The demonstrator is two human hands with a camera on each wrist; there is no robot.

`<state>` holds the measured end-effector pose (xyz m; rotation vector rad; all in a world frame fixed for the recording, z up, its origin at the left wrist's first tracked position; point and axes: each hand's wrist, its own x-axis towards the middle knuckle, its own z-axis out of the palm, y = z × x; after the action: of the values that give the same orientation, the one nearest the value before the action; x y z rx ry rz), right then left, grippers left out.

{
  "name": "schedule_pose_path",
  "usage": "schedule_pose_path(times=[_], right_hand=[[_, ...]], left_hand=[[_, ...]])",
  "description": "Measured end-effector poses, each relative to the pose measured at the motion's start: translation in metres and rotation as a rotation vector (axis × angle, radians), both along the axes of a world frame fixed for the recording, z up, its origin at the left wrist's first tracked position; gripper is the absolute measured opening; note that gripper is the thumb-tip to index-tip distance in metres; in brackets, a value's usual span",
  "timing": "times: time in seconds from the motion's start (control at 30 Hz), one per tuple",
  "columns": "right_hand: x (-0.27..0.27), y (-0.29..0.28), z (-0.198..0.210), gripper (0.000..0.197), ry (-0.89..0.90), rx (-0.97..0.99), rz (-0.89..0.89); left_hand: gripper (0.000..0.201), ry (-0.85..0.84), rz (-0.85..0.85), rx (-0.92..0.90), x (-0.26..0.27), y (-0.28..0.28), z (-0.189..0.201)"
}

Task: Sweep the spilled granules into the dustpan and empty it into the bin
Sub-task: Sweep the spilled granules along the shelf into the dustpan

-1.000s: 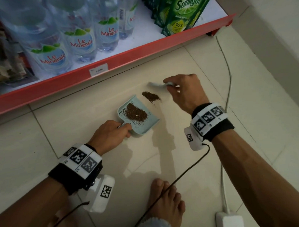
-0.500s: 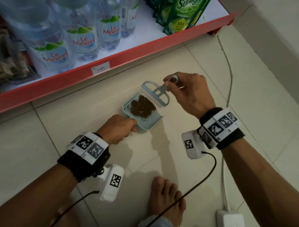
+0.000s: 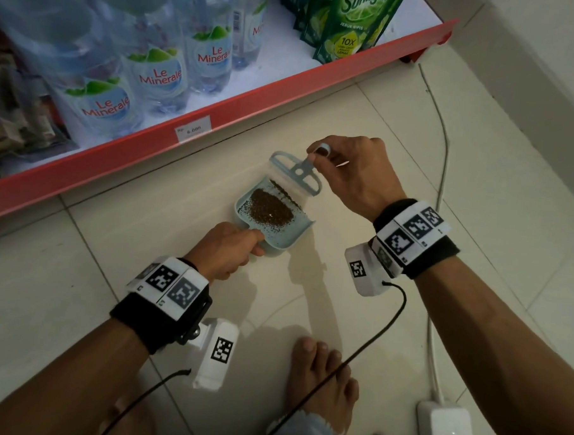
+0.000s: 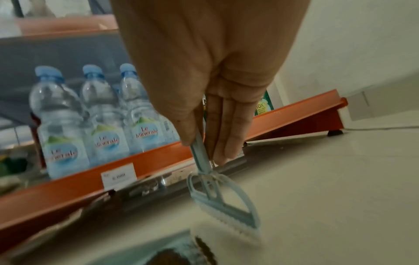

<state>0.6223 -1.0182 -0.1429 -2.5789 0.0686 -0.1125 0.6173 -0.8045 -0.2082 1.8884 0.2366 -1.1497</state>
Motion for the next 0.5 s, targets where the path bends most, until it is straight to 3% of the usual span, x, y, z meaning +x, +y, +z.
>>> schedule_pose_path(times=[0.13,0.27,0.4,0.5], right_hand=[[-0.010,0.004,-0.011,0.021,0.038,-0.112,0.057],[-0.029,0.022,-0.023,0.029,0.074,-0.041,0.088],[-0.034,0.024,-0.020,0.022,-0.065,0.061,0.036],[-0.029,0.015,-0.017,0.020,-0.150,0.032,-0.032]], left_hand=[[0.032,0.003,0.004,-0.008,-0.001,0.000,-0.002],[0.033,0.009,0.003,-0.001,-0.001,-0.001,-0.002],[0.033,0.009,0.005,0.001,-0.001,0.000,-0.002],[0.033,-0.004,0.002,0.005,-0.002,0.000,-0.001]])
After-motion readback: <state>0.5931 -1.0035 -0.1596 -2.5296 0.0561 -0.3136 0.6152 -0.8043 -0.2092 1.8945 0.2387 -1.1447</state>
